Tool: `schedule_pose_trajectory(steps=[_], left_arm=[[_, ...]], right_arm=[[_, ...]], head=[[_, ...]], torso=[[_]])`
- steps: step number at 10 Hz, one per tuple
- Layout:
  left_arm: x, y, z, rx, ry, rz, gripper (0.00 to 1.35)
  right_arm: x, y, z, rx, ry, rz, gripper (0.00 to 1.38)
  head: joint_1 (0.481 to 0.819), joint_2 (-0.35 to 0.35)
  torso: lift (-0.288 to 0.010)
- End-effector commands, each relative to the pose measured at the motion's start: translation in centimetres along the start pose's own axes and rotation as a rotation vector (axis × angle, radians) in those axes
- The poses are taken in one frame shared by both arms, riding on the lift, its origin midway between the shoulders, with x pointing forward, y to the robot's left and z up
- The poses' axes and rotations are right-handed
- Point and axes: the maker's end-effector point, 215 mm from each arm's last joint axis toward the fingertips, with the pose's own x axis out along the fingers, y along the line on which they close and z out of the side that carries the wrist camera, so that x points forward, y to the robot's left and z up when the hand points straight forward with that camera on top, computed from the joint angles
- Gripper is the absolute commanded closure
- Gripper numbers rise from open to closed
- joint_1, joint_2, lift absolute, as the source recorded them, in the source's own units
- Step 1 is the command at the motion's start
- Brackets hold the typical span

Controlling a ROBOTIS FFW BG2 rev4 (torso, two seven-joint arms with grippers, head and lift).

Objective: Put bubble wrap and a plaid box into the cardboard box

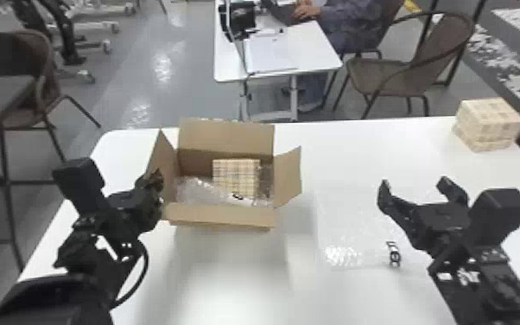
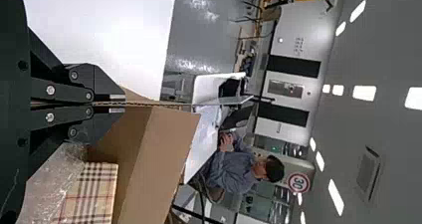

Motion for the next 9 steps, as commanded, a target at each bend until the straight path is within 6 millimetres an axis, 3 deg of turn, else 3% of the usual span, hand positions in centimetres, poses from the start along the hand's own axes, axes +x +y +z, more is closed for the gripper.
schedule_pose_trajectory(steps=[1, 6, 9], left_arm=[[0.5, 0.5, -0.7, -0.041, 0.012, 0.011, 1.22], [1.0, 4.4, -2.3, -0.09, 0.004, 0.195, 1.22], [-0.3, 7.3, -2.4, -0.127, -0.067, 0.369, 1.22]], right_arm=[[0.0, 0.1, -0.6, 0.001, 0.018, -0.001, 0.14], [-0.1, 0.2, -1.4, 0.005, 0.044, 0.004, 0.14], [-0.1, 0.4, -1.5, 0.006, 0.048, 0.012, 0.14]], head=[[0.695, 0.11], [0.695, 0.144], [0.695, 0.172]], torso=[[-0.11], [-0.11], [-0.11]])
